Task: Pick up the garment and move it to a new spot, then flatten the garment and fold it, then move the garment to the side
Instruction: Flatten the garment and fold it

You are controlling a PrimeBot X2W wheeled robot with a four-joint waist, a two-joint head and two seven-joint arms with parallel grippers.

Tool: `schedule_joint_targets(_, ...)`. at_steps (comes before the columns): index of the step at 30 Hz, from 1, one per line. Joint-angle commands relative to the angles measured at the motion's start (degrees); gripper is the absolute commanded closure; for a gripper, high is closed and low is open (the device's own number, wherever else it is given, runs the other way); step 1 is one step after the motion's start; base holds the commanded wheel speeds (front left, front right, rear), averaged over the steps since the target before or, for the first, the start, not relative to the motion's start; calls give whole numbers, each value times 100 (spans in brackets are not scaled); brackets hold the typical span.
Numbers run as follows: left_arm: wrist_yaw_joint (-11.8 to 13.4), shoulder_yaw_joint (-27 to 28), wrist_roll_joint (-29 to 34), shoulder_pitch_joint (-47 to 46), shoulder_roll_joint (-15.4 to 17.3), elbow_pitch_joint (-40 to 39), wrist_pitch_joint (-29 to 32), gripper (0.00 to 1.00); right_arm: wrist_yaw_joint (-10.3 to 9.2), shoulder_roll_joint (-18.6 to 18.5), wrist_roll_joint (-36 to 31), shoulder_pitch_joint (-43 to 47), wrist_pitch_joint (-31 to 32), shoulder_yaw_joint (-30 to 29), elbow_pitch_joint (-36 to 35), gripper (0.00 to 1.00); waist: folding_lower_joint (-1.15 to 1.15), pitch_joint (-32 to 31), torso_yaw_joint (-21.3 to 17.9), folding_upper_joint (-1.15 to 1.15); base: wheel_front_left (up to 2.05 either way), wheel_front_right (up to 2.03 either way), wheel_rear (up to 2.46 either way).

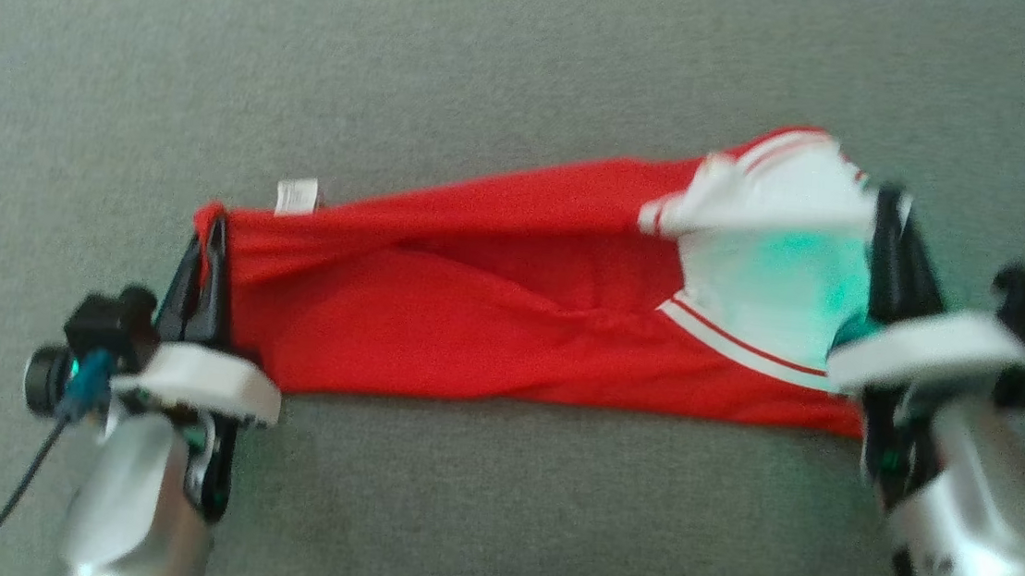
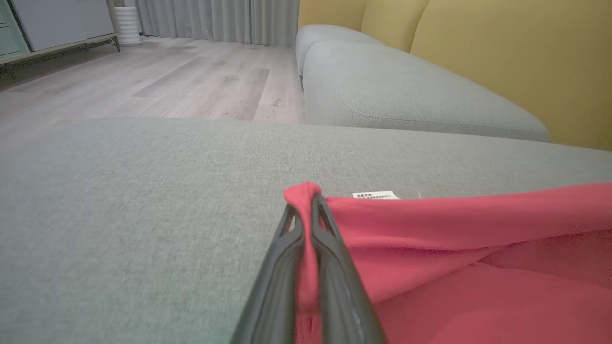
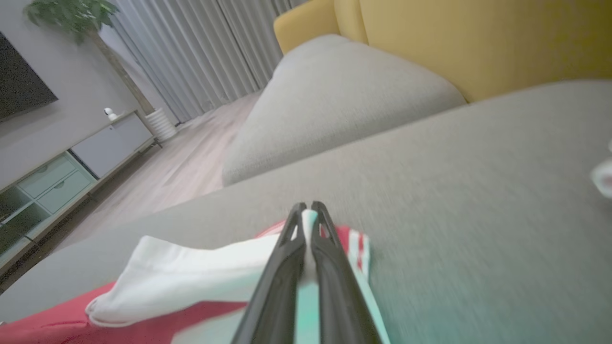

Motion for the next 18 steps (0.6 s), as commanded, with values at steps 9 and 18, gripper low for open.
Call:
schedule_joint_targets(9,9,579,324,877,-50,-271,-37,0,20,279,513,1162,-56,72,-456,0,2,-492,-309,-1,0,0,0)
schedule_joint_targets(18,566,861,564,1553,-170,-1340,-37,0,20,486,-1363,1370,-61,-989,-1019,0,2,-737,-205,-1,0,0,0)
